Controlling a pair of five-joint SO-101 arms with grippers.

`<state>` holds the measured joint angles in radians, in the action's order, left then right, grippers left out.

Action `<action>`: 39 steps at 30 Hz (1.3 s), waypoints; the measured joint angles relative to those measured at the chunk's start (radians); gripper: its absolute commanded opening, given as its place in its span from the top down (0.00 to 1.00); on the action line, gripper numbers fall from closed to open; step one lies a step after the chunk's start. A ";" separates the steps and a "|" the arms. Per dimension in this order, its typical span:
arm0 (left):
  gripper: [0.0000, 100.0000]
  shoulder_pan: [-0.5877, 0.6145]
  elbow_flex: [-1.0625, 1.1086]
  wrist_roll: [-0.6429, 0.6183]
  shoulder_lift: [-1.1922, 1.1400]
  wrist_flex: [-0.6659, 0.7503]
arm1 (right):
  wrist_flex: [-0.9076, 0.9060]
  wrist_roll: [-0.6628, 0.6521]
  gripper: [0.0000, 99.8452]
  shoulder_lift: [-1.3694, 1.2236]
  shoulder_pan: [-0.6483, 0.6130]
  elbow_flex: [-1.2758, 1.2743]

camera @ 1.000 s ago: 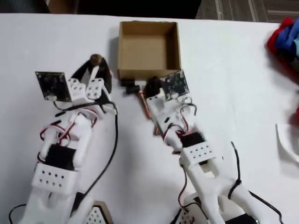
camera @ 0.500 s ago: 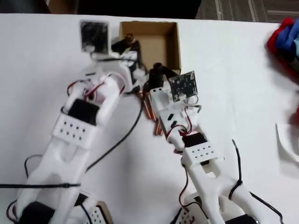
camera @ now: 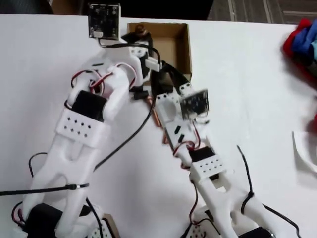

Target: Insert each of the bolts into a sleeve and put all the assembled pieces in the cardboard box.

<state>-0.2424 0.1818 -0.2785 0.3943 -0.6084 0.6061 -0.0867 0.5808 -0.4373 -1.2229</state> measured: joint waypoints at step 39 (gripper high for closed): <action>0.98 -0.133 -0.017 0.273 -0.009 -0.078 | 0.617 0.000 0.98 -0.497 0.021 -0.011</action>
<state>-0.3759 0.1649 -0.0054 0.3851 -0.6866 1.2229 -0.0867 0.0836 -0.4158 -1.2336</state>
